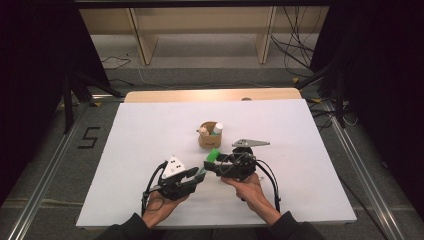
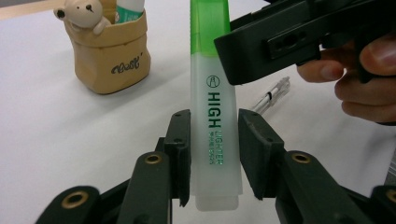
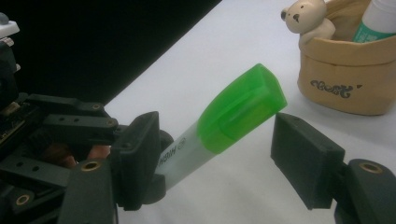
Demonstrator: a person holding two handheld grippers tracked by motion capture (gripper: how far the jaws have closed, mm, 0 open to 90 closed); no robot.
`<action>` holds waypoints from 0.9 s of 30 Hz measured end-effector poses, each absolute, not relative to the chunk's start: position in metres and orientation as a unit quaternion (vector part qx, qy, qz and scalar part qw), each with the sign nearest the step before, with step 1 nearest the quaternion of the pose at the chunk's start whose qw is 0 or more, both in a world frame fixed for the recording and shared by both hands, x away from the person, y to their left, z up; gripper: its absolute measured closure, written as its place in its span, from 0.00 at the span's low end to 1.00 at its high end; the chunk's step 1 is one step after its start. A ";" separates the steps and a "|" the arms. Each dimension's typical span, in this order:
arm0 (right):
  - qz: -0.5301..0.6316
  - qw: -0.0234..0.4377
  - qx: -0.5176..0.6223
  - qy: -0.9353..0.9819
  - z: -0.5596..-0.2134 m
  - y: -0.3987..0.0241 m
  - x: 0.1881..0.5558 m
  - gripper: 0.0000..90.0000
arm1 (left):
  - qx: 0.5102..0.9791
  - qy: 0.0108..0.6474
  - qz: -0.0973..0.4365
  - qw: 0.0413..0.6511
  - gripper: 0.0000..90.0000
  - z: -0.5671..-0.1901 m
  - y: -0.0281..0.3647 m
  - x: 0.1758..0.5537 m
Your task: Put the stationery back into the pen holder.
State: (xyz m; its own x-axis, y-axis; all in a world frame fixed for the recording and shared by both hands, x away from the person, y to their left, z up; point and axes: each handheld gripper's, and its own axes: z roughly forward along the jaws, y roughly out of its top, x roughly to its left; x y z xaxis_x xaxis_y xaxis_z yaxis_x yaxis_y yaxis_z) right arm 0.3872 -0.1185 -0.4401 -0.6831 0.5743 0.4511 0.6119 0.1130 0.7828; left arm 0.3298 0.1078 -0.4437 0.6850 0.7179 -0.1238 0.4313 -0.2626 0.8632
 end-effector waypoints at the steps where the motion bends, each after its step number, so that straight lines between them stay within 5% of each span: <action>1: -0.536 0.018 -0.398 -0.744 -0.440 -0.119 0.387 0.39 | 0.780 0.368 0.147 0.484 0.73 -0.443 0.107 0.329; 27: -0.564 0.059 -0.402 -0.719 -0.445 -0.124 0.388 0.70 | 0.780 0.353 0.150 0.495 0.73 -0.443 0.101 0.325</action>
State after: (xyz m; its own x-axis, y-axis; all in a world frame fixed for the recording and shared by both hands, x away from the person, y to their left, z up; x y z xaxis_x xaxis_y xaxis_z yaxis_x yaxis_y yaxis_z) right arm 0.3879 -0.1237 -0.4445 -0.6695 0.5118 0.5383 0.6443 0.0396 0.7637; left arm 0.3253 0.1007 -0.4429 0.7060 0.6987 -0.1152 0.4022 -0.2617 0.8774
